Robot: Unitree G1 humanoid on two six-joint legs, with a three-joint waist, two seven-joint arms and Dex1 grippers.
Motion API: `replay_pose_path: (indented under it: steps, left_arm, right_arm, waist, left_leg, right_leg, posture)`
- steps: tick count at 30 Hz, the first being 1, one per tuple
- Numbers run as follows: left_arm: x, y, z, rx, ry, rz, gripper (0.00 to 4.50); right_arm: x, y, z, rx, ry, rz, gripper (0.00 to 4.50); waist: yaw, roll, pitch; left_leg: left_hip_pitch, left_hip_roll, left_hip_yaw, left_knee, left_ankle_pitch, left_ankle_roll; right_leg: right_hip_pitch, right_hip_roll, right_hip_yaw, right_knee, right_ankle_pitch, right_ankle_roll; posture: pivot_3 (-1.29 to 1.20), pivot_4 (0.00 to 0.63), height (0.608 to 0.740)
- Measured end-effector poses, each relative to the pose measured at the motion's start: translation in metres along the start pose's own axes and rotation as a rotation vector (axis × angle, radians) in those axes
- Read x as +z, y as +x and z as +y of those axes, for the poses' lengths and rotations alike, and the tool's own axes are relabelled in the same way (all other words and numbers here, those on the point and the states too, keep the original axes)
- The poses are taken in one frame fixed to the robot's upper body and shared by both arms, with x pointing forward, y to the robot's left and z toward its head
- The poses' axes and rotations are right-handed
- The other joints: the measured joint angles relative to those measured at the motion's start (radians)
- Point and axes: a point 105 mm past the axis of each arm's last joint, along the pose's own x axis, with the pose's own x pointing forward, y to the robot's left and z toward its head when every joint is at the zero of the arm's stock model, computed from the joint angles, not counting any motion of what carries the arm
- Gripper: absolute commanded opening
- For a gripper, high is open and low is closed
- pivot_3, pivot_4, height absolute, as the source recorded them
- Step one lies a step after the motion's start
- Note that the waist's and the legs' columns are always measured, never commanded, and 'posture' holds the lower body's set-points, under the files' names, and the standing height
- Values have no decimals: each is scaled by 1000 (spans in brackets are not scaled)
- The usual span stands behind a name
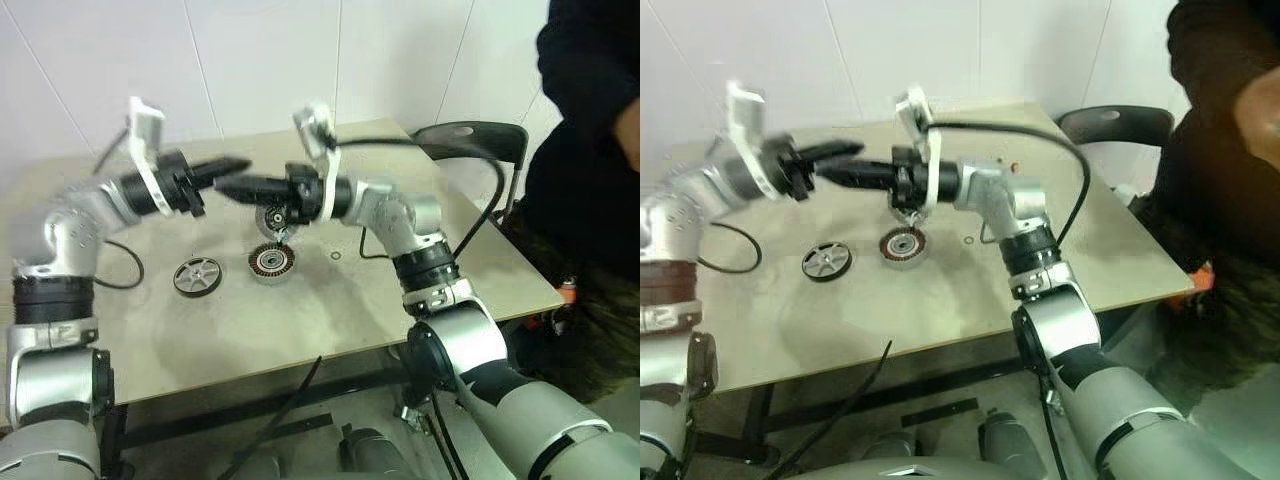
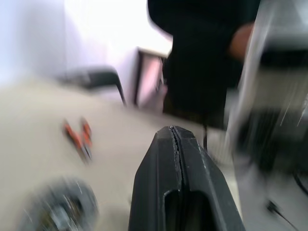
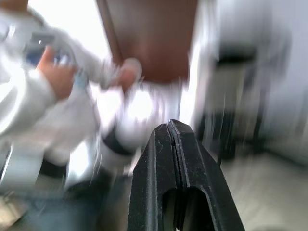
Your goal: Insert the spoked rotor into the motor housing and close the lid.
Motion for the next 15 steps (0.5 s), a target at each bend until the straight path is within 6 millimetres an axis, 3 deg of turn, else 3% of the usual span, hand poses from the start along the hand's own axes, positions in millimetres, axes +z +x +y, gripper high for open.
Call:
replay_pose_path:
  steps: [2,4,6,9,15]
  left_arm:
    - [-31,10,-15,-60,-49,64,24]
    - [-37,15,-32,-116,-51,76,24]
    - [-23,19,-49,-172,-1,49,24]
    - [15,18,-66,-218,84,-34,24]
    - [39,15,-64,-204,62,-18,24]
  right_arm:
    - [21,9,-8,-69,-118,-9,0]
    - [15,12,-19,-119,-208,46,0]
    - [-9,9,-35,-174,-161,95,0]
    - [-40,-2,-51,-231,-42,133,0]
    - [-33,-13,-51,-213,-14,62,0]
  waist:
    - [1,-1,-1]
    - [1,-3,-2]
    - [1,-3,-1]
    - [2,-3,-1]
    - [2,-2,-1]
  left_leg:
    - [-3,0,0,-1,0,0]
    - [-4,0,0,-2,0,0]
    - [-3,0,1,-2,0,0]
    - [-3,0,1,0,0,0]
    - [-2,-1,0,0,0,0]
  right_leg:
    - [-3,-1,1,0,0,0]
    - [-4,0,1,-1,0,0]
    - [-4,0,2,0,0,0]
    - [-3,0,2,0,0,0]
    - [-1,0,0,0,0,0]
  posture:
    - [0,0,740]
    - [0,0,740]
    - [0,0,740]
    - [0,0,740]
    - [0,0,740]
